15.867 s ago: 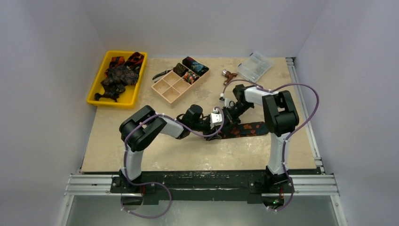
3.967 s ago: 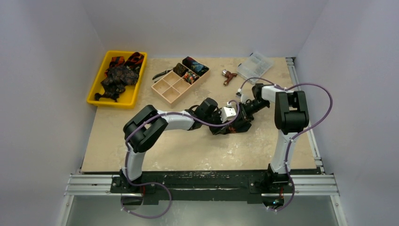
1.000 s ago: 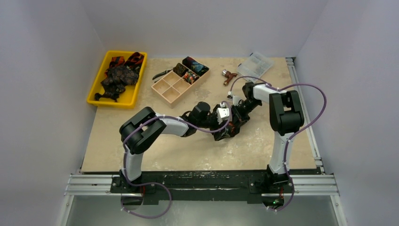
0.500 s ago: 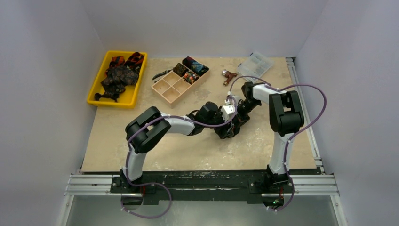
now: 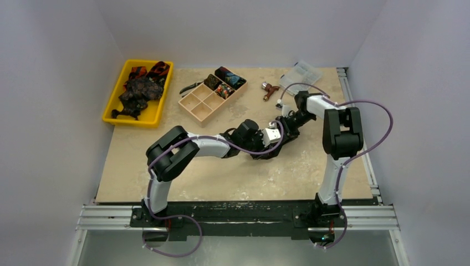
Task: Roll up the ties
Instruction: Roll the tie at the center of the board.
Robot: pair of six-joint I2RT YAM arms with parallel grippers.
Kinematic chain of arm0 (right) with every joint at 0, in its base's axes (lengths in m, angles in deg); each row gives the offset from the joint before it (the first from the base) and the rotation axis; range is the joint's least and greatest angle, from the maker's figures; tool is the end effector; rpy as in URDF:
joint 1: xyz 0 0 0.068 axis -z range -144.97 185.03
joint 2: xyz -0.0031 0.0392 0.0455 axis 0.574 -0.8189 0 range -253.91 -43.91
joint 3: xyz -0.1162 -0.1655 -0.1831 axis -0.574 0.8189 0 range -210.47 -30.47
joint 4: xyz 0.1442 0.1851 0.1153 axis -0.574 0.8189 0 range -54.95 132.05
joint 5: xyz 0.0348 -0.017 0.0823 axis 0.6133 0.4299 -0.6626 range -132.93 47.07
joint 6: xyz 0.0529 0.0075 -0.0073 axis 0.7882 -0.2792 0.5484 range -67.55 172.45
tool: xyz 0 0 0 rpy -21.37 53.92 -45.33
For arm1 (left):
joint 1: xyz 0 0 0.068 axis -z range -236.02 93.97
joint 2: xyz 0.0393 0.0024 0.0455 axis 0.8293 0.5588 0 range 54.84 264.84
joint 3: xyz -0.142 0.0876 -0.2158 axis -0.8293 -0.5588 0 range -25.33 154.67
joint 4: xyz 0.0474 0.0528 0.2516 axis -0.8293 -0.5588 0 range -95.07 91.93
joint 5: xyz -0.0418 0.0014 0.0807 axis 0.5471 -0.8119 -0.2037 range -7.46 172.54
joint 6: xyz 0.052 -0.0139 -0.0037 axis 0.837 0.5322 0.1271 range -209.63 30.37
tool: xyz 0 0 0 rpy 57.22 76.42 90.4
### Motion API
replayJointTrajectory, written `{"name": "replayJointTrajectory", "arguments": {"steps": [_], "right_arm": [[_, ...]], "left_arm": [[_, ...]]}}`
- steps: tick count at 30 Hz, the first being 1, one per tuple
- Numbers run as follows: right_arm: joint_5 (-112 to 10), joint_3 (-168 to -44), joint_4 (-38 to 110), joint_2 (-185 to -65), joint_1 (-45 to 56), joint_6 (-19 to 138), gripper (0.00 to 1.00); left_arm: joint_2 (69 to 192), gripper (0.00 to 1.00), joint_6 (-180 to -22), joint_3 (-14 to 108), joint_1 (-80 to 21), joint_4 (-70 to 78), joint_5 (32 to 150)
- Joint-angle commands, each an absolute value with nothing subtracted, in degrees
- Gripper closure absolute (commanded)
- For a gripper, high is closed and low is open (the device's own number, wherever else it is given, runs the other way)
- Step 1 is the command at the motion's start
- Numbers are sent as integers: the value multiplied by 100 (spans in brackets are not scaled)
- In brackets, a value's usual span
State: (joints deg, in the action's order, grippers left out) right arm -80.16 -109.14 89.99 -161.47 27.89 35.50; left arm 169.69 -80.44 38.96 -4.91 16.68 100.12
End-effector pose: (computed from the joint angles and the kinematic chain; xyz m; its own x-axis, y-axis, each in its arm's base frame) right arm 0.3581 0.0665 0.1383 -0.9298 -0.3504 -0.1124 -0.3451 0.7242 0.5970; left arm 0.2555 -0.3340 0.1387 -0.2194 0.5146 -0.8289 0.9430 0.3297 -0.0449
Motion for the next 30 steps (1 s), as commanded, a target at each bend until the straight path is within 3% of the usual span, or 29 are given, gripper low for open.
{"name": "replayJointTrajectory", "arguments": {"steps": [1,5,9,13,17,25,28,30], "right_arm": [[-8533,-11357,9416,-15779,3316,3312,60],[-8676,-11170,9271,-15799,3489,3538,29],[-8907,-10927,8894,-16025,3487,3806,22],[-9199,-10623,8420,-16307,3486,4034,2],[-9447,-10479,8355,-16506,3481,4042,4],[-10792,-10430,8785,-16451,3345,3517,35],[-11065,-10534,9015,-16491,3345,3281,34],[-11168,-10561,9123,-16487,3337,3181,26]], "left_arm": [[17162,94,-7199,3977,-548,-36,9644],[17309,96,-7053,4181,-548,-330,9709],[17381,97,-7023,4322,-540,-475,9770],[17381,97,-7024,4344,-539,-508,9858],[17368,98,-7047,4331,-547,-512,9900],[17389,98,-7042,4354,-553,-459,10040],[17404,98,-7030,4383,-558,-481,10043],[17414,98,-7006,4384,-558,-476,10041]]}}
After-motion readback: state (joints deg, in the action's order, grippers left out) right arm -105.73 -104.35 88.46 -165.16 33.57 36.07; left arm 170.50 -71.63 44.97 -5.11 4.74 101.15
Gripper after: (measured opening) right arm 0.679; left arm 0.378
